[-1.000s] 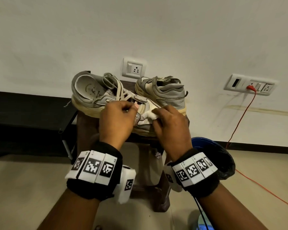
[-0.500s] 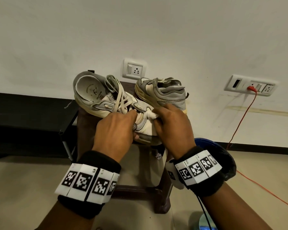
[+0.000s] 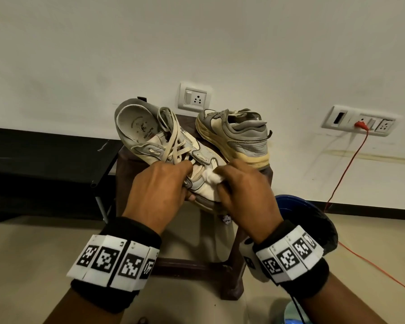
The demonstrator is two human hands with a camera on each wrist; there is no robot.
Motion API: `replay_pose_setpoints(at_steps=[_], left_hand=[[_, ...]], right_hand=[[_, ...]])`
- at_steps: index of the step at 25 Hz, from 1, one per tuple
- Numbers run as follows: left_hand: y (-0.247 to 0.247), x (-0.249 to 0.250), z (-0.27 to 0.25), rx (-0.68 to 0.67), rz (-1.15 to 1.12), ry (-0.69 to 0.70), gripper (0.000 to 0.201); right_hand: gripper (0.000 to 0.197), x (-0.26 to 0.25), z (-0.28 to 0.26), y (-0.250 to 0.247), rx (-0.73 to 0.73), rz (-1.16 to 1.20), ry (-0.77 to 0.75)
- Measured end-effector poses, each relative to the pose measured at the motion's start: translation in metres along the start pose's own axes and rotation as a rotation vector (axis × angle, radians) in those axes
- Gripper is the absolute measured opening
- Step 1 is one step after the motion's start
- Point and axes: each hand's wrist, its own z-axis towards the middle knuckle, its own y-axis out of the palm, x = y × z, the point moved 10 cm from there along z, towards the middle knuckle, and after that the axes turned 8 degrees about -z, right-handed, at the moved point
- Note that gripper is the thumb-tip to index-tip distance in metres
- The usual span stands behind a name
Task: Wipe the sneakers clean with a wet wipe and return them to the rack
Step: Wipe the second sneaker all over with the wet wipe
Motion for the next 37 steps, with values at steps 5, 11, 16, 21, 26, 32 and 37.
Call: replay_pose_setpoints(at_steps=[5, 11, 16, 21, 26, 32, 37], left_hand=[[-0.010, -0.006, -0.003, 0.051, -0.046, -0.032, 0.033], [-0.024, -0.020, -0.011, 0.122, -0.105, -0.033, 0.031], [-0.031, -0.026, -0.018, 0.117, -0.253, 0.000, 0.028], [-0.039, -0.029, -0.026, 0.143, -0.222, 0.021, 0.029], [-0.059, -0.031, -0.032, 0.230, -0.108, -0.017, 0.036], [-0.085, 0.022, -0.050, 0.316, -0.075, 0.074, 0.045], [-0.067, 0.023, -0.048, 0.228, -0.070, -0.016, 0.056]], right_hand=[[0.026, 0.043, 0.010, -0.005, 0.046, 0.064, 0.139], [0.032, -0.021, -0.022, -0.030, 0.084, 0.130, -0.183], [0.024, 0.011, -0.003, -0.051, 0.198, 0.213, -0.013], [0.022, 0.011, -0.003, -0.059, 0.218, 0.360, -0.019], [0.020, -0.021, -0.019, -0.086, 0.291, 0.324, -0.176], [0.016, 0.007, -0.018, -0.124, 0.573, 0.311, -0.028], [0.025, -0.014, -0.020, -0.101, 0.473, 0.214, -0.074]])
